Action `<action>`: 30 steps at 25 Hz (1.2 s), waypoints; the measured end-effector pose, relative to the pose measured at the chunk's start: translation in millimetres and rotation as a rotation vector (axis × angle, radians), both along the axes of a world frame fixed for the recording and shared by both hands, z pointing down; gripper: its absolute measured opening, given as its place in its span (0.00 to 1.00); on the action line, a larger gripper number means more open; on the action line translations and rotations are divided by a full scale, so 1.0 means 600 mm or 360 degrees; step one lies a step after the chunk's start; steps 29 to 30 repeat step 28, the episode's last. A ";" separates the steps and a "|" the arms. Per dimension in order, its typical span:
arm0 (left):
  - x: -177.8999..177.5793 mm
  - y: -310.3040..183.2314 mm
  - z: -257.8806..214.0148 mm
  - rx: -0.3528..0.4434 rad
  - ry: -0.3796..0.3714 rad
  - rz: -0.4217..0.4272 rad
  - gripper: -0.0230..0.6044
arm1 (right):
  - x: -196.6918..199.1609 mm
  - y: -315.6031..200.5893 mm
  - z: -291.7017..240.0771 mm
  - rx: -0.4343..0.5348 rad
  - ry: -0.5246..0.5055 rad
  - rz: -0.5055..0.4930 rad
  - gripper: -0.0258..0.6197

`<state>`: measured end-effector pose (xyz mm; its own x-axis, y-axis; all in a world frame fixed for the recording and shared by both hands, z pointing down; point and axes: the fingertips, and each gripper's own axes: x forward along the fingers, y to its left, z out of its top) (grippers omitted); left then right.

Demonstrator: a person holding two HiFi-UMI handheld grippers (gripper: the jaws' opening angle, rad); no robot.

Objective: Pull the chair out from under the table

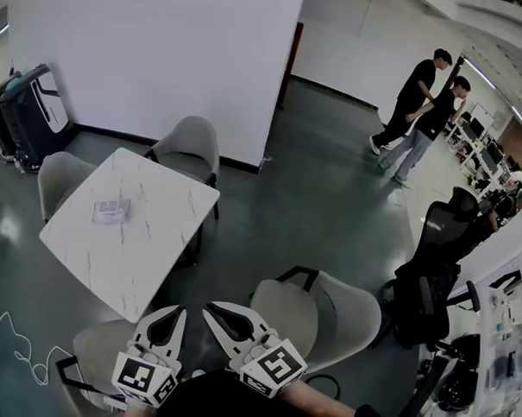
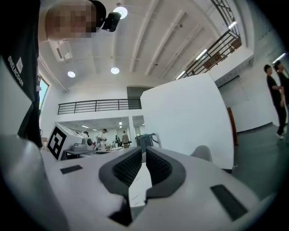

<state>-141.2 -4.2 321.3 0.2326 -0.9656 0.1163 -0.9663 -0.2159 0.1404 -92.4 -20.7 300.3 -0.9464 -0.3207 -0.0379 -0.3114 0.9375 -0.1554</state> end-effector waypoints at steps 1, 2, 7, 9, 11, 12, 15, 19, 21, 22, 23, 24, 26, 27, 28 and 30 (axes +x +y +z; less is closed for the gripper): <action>0.000 0.000 -0.001 0.0003 0.0001 0.0002 0.05 | 0.002 -0.003 0.001 -0.0018 -0.0003 0.0010 0.09; 0.000 -0.001 -0.002 0.0005 0.0001 0.0003 0.05 | 0.003 -0.007 0.003 -0.0045 -0.0007 0.0020 0.09; 0.003 0.000 0.003 0.0001 0.0022 -0.0005 0.05 | 0.017 -0.023 0.021 -0.0172 -0.0009 0.0084 0.09; 0.007 0.002 0.004 -0.0001 0.0030 -0.0004 0.05 | 0.024 -0.024 0.026 -0.0179 0.0000 0.0106 0.09; 0.011 0.002 0.004 -0.0003 0.0033 0.0008 0.05 | 0.029 -0.023 0.028 -0.0172 0.0007 0.0117 0.09; 0.013 0.002 0.006 -0.0006 0.0032 0.0013 0.05 | 0.030 -0.023 0.029 -0.0165 0.0013 0.0120 0.09; 0.019 0.004 0.011 -0.0016 0.0029 0.0019 0.05 | 0.034 -0.019 0.035 -0.0153 0.0028 0.0125 0.09; 0.023 0.006 0.013 -0.0023 0.0033 0.0015 0.05 | 0.037 -0.014 0.038 -0.0157 0.0036 0.0124 0.09; 0.025 0.007 0.015 -0.0032 0.0039 0.0011 0.05 | 0.038 -0.011 0.039 -0.0161 0.0042 0.0119 0.09; 0.026 0.007 0.017 -0.0036 0.0041 0.0010 0.05 | 0.039 -0.011 0.041 -0.0162 0.0045 0.0117 0.09; 0.027 0.008 0.018 -0.0039 0.0043 0.0010 0.05 | 0.040 -0.010 0.042 -0.0163 0.0049 0.0115 0.09; 0.028 0.008 0.020 -0.0042 0.0045 0.0008 0.05 | 0.040 -0.010 0.044 -0.0164 0.0053 0.0114 0.09; 0.029 0.008 0.023 -0.0047 0.0047 0.0002 0.05 | 0.042 -0.010 0.049 -0.0169 0.0059 0.0113 0.09; 0.029 0.008 0.024 -0.0050 0.0047 -0.0001 0.05 | 0.042 -0.010 0.050 -0.0173 0.0060 0.0112 0.09; 0.029 0.008 0.025 -0.0052 0.0046 -0.0004 0.05 | 0.043 -0.010 0.052 -0.0178 0.0060 0.0111 0.09; 0.029 0.008 0.025 -0.0052 0.0046 -0.0004 0.05 | 0.043 -0.010 0.052 -0.0178 0.0060 0.0111 0.09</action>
